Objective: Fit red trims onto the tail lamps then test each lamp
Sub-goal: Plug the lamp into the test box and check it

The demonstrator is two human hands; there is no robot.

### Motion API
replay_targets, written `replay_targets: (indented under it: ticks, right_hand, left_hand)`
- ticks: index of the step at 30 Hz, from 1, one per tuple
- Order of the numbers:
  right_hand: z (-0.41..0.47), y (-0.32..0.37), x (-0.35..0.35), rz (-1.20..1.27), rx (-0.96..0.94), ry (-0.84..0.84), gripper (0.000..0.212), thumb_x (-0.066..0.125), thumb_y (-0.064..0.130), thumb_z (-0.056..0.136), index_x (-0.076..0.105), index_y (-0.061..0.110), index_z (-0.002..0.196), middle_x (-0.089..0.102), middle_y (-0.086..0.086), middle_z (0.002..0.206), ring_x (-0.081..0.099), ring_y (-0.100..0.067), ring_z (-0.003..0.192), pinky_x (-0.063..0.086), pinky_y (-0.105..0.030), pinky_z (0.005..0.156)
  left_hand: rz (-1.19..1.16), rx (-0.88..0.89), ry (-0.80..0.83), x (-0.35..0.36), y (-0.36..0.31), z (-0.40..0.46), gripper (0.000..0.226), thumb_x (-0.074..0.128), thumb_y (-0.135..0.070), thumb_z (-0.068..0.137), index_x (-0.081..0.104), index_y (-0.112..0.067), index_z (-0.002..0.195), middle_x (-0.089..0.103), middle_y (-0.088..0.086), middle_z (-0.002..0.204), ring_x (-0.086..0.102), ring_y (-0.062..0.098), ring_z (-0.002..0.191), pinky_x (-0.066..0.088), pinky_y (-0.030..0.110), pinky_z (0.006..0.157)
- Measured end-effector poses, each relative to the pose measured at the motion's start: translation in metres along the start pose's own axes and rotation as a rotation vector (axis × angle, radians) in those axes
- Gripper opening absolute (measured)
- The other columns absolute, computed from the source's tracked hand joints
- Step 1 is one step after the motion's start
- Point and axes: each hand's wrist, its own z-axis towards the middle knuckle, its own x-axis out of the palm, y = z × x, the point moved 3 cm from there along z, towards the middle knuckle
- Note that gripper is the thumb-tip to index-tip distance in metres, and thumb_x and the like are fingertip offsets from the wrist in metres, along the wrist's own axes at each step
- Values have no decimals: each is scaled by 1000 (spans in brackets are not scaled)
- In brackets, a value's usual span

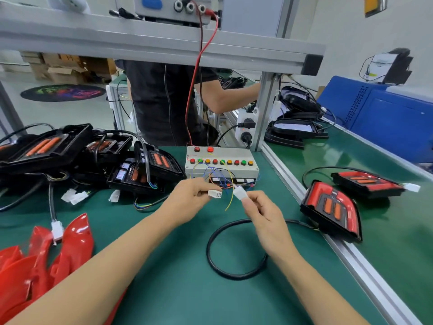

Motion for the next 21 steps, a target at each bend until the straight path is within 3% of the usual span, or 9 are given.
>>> replay_targets:
  ticks: [3,6,9,14,17,21]
  right_hand:
    - [0,0,6,-42,23,47,20,57,26,97,65,31,80,42,17,58,33,-3,57,28,-15,54]
    - [1,-2,7,-42,69,51,21,57,24,97,65,27,77,39,16,55,31,-4,55,26,-17,52]
    - [3,0,6,-18,86,53,22,56,23,97,65,22,77,38,15,53,30,-3,53,25,-16,50]
    - [5,4,4,6,55,-21,15,61,21,94,69,23,82,51,17,55,40,0,54,33,-12,53]
    - [4,5,0,59,26,-123,19,65,18,91,72,35,88,60,14,67,49,-4,63,41,-14,64]
    - [7,6,0,103,61,-156,23,61,33,93,70,40,73,58,14,63,50,-1,64,37,-4,62]
  left_hand:
    - [18,3,-76,1,-7,1,27,57,-2,90,74,-16,106,39,-10,64,41,1,58,30,11,60]
    - [67,-8,-97,3,-11,1,37,48,2,90,68,-14,118,37,-7,71,40,4,66,32,20,67]
    - [122,2,-97,6,-14,-2,40,44,2,91,63,-11,124,40,0,81,42,16,78,35,28,77]
    - [13,8,10,7,-21,-3,37,41,-3,97,52,-11,132,50,2,94,46,14,89,34,19,81]
    - [-121,-43,58,1,-17,-4,26,45,-6,97,54,-21,116,54,-9,84,43,12,74,36,21,68]
    - [-204,-64,100,-3,-13,-4,14,49,-5,95,56,-17,99,55,1,80,41,15,72,35,28,69]
